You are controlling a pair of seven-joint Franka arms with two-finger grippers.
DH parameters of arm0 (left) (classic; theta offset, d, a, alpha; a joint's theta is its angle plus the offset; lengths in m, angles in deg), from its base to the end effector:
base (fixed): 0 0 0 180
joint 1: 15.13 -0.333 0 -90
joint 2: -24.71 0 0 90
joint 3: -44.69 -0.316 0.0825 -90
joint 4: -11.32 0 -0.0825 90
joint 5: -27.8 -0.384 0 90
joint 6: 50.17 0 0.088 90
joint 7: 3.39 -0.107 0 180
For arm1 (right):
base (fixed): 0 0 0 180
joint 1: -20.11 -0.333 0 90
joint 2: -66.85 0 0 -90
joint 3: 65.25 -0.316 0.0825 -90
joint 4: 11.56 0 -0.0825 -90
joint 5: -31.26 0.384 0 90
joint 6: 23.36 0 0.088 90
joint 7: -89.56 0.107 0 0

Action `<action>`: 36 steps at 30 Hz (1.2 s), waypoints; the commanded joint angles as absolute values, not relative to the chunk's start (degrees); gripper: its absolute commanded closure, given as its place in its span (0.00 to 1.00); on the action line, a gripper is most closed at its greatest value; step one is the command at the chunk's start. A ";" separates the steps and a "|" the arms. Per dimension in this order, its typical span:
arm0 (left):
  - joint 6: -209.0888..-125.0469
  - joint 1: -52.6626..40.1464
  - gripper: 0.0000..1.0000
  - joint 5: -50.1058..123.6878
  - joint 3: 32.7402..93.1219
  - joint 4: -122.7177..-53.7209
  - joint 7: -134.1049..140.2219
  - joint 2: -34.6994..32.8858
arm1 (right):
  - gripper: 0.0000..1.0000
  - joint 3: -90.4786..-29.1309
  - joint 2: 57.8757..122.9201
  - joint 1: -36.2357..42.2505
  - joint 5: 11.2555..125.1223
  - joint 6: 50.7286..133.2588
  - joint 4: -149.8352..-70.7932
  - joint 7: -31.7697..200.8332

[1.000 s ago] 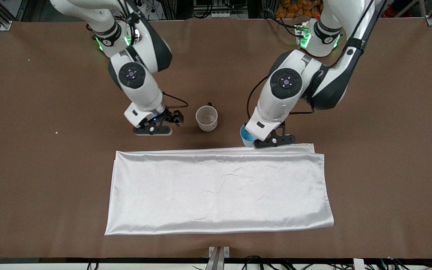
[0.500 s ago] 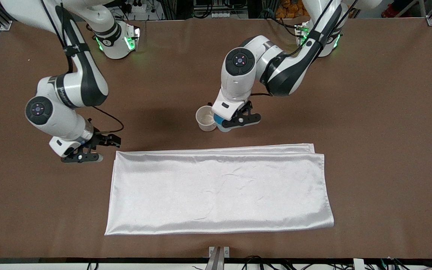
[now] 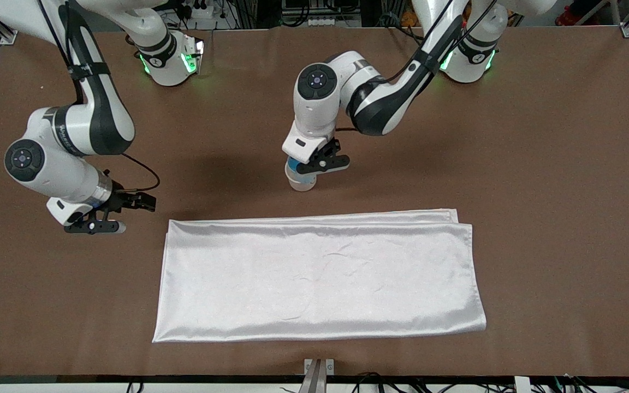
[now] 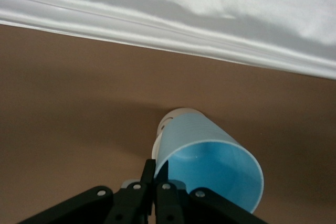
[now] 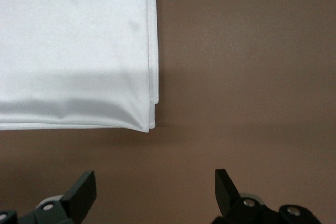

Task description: Place blue cup into white mug on table

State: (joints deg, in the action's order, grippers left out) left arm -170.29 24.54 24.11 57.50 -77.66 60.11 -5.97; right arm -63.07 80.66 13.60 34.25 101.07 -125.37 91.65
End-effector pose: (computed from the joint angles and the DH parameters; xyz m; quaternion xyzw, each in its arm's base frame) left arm 0.4437 -0.5356 0.3454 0.9949 0.0959 -0.0184 0.0243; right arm 0.5901 0.0474 0.3395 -0.9995 -0.0046 0.0286 0.0150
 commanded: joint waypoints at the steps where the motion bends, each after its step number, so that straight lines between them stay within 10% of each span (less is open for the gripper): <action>1: -171.19 26.53 1.00 23.14 57.26 -77.28 63.05 -7.19 | 0.00 -63.58 72.74 13.69 33.45 101.18 -133.19 91.94; 12: -173.65 26.79 1.00 23.05 57.26 -77.28 63.23 -9.56 | 0.00 -63.85 66.23 14.48 31.17 101.00 -138.29 91.94; 14: -174.00 26.79 0.77 22.97 57.35 -77.28 63.05 -9.74 | 0.00 -64.11 65.88 15.44 30.55 100.92 -138.38 91.94; 16: -174.27 26.88 0.00 22.79 57.26 -77.28 62.44 -9.83 | 0.00 -64.64 65.62 16.15 30.29 100.74 -138.38 91.85; 36: -169.27 19.86 0.00 22.26 56.65 -75.78 52.08 0.36 | 0.00 -65.17 65.44 16.50 30.38 75.35 -112.03 91.67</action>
State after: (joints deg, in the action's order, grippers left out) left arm -173.10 23.95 23.55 56.54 -74.52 58.54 -5.57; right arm -63.72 65.29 15.18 31.04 80.81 -118.55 91.66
